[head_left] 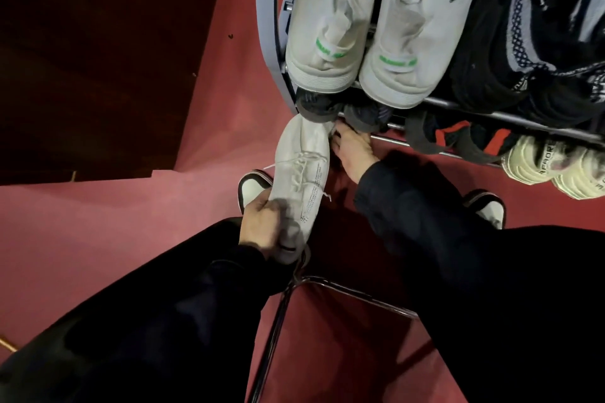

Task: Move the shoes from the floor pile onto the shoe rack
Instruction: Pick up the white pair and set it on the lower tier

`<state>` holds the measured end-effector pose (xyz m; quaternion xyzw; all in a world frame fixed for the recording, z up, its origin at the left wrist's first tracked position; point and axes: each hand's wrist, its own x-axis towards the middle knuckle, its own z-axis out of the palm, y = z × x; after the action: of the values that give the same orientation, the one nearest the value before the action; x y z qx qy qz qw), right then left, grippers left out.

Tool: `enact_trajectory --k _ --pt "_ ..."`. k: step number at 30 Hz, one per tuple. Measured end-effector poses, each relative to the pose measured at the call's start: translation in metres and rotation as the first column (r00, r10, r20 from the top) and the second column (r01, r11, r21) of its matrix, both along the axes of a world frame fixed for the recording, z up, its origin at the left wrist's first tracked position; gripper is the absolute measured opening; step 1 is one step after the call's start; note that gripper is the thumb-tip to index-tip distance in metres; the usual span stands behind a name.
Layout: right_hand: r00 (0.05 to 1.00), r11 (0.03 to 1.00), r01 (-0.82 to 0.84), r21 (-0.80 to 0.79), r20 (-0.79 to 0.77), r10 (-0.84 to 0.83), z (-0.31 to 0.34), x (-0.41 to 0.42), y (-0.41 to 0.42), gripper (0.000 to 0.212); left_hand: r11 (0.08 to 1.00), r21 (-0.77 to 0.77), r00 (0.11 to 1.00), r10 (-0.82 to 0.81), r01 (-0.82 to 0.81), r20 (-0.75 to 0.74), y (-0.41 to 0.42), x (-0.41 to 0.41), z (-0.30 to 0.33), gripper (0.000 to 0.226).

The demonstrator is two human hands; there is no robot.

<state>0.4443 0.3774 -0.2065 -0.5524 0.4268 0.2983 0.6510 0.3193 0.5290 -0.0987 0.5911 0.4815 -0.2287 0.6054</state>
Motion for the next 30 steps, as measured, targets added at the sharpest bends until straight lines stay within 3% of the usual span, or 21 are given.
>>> enact_trajectory --k 2,5,7,10,13,15,19,24,27,30 --pt "1.0 1.0 0.005 0.027 0.021 -0.006 -0.008 -0.007 -0.002 0.016 1.0 0.017 1.0 -0.021 0.021 0.0 0.0 -0.001 -0.005 0.033" --pt "0.987 0.993 -0.115 -0.017 0.114 0.116 0.019 -0.03 -0.011 0.024 0.995 0.052 0.997 -0.082 0.081 0.009 -0.001 -0.002 -0.012 0.034" --pt "0.974 0.976 -0.215 -0.031 0.059 0.217 0.045 -0.054 -0.018 0.024 0.996 0.026 0.996 -0.087 0.087 0.019 -0.006 0.0 -0.013 0.032" --pt "0.934 0.933 -0.355 0.06 -0.009 0.356 0.087 -0.099 -0.027 0.043 0.988 -0.014 0.986 -0.155 0.156 0.055 -0.02 0.005 -0.011 0.023" --pt "0.904 0.907 -0.42 -0.004 0.085 0.419 0.105 -0.14 -0.037 0.028 0.954 0.004 0.952 -0.299 0.3 0.062 -0.035 0.01 -0.011 0.011" --pt "0.929 0.937 -0.342 -0.066 0.129 0.348 0.104 -0.151 -0.044 0.038 0.901 0.0 0.899 -0.434 0.435 0.067 -0.045 0.013 -0.008 0.015" --pt "0.99 0.99 -0.11 -0.091 0.079 0.117 0.082 -0.133 -0.062 0.027 0.804 0.005 0.802 -0.594 0.595 0.058 -0.069 0.015 -0.003 0.073" --pt "0.997 1.0 0.008 -0.004 0.082 -0.007 0.06 -0.072 -0.072 0.04 0.791 0.09 0.794 -0.608 0.605 0.004 -0.081 0.031 -0.009 0.077" --pt "0.998 0.997 0.064 -0.04 0.027 -0.063 0.046 -0.042 -0.066 0.041 0.789 0.102 0.792 -0.61 0.606 0.017 -0.085 0.041 -0.014 0.063" --pt "0.994 0.993 0.112 -0.042 0.008 -0.112 0.032 -0.021 -0.06 0.028 0.78 0.133 0.786 -0.618 0.612 0.008 -0.083 0.045 -0.026 0.061"
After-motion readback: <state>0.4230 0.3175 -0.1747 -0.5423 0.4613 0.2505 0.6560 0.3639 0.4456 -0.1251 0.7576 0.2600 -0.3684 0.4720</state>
